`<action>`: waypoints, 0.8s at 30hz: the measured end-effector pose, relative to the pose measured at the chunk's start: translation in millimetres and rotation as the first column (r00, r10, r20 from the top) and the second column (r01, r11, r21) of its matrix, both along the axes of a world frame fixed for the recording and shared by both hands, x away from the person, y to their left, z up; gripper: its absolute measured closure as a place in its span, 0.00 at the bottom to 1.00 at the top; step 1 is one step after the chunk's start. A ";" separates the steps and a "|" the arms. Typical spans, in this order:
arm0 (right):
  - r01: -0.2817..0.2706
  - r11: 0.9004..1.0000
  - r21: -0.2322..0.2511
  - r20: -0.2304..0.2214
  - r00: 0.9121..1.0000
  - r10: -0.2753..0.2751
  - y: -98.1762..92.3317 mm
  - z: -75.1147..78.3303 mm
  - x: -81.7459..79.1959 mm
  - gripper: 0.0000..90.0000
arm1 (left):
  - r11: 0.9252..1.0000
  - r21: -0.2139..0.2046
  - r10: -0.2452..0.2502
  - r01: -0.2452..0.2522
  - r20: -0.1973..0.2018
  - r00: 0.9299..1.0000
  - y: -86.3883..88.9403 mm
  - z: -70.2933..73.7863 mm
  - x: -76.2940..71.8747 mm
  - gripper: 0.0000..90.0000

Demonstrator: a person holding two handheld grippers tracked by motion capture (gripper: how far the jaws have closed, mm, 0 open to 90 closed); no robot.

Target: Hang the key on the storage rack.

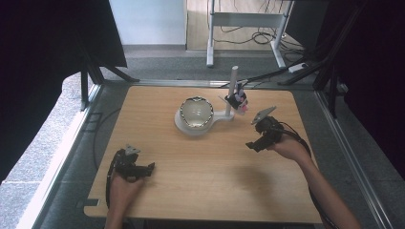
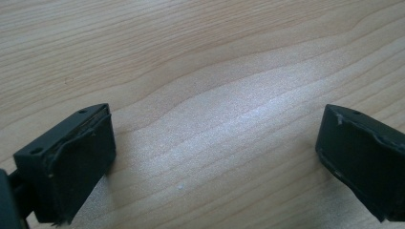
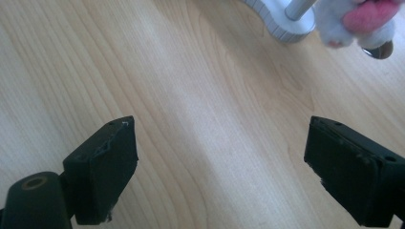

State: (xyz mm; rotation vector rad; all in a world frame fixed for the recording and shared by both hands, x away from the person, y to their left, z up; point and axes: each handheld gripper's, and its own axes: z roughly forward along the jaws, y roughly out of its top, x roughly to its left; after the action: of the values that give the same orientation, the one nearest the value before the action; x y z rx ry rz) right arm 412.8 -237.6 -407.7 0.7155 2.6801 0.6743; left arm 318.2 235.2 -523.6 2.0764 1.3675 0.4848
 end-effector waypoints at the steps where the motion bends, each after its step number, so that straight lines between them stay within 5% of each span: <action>1: 0.000 1.000 0.000 0.000 1.000 0.000 0.0 0.0 0.0 0.12 | 1.000 0.000 0.000 0.000 0.000 1.000 0.0 0.0 0.0 0.00; 24: 0.045 0.999 0.021 0.014 0.999 -0.045 -32.2 -19.3 -37.3 0.11 | 1.000 -0.003 0.003 -0.003 -0.001 1.000 -0.3 -0.1 -0.2 0.00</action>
State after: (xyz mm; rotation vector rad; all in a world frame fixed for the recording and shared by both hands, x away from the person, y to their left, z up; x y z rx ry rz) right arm 375.5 -269.8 -427.0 0.7708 2.6396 0.6938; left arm 318.0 234.9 -523.7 2.0724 1.3716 0.4834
